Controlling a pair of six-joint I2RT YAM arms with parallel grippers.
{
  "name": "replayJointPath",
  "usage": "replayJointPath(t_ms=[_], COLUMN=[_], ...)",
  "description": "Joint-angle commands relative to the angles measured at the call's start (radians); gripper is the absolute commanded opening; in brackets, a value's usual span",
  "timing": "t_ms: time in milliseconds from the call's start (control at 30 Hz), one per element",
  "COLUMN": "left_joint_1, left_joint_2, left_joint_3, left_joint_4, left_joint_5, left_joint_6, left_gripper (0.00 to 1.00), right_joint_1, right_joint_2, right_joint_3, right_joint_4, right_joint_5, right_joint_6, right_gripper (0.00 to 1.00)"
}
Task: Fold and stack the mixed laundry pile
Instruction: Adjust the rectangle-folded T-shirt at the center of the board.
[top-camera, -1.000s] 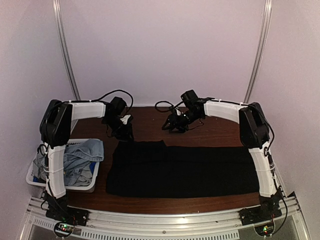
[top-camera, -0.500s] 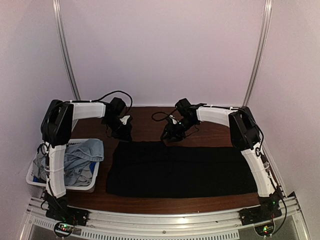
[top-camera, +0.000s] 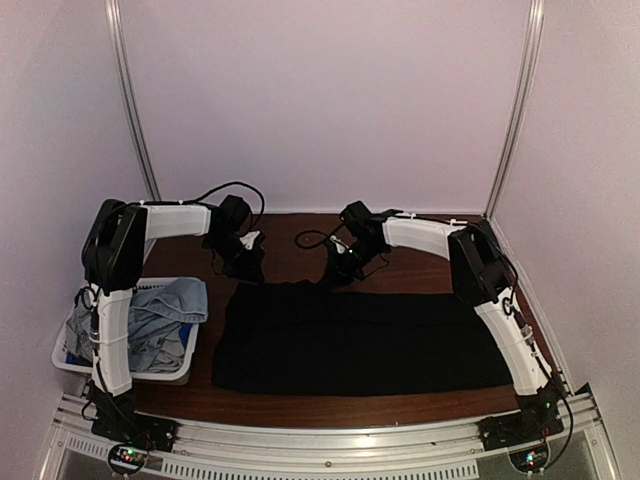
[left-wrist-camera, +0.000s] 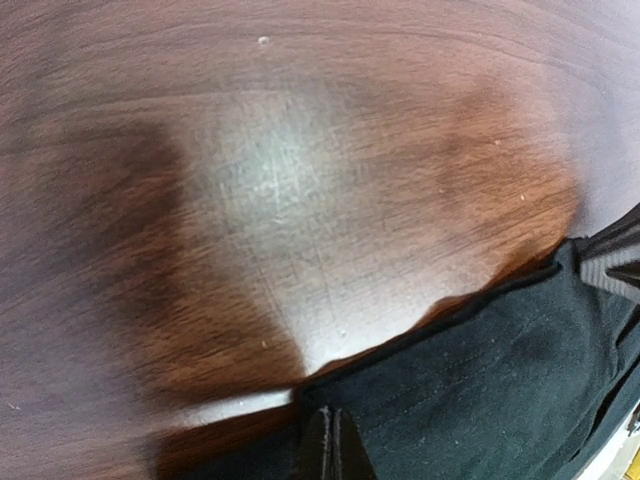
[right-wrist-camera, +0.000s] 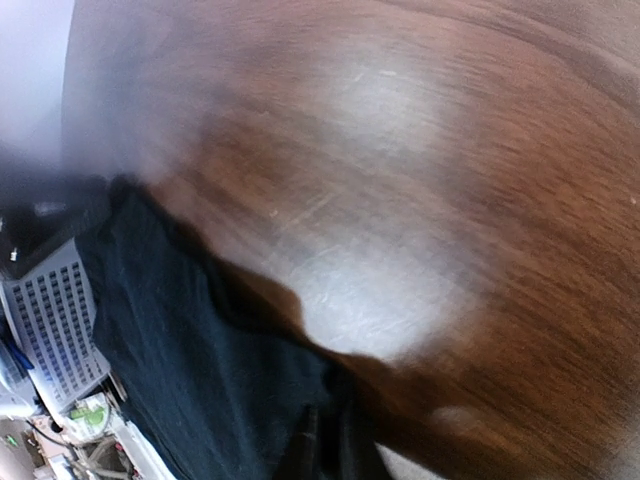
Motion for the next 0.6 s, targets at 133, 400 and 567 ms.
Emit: replayJointPath(t_ms=[133,400,567], left_joint_1=[0.010,0.010,0.002], left_joint_2=[-0.045,-0.228,-0.329], left_joint_3=[0.029,-0.089,-0.215], left_joint_4=[0.015,0.057,0.089], left_joint_5=[0.039,0.052,0.065], left_joint_6=[0.030,0.041,0.031], left_gripper=[0.00,0.00,0.00], right_joint_1=[0.004,0.008,0.025], right_joint_2=[-0.046,-0.255,-0.356], right_joint_3=[0.024,-0.223,-0.399], right_joint_4=[-0.022,0.118,0.208], right_joint_5=[0.041,-0.010,-0.053], right_joint_6=[-0.032,-0.028,-0.026], right_gripper=[0.00,0.00,0.00])
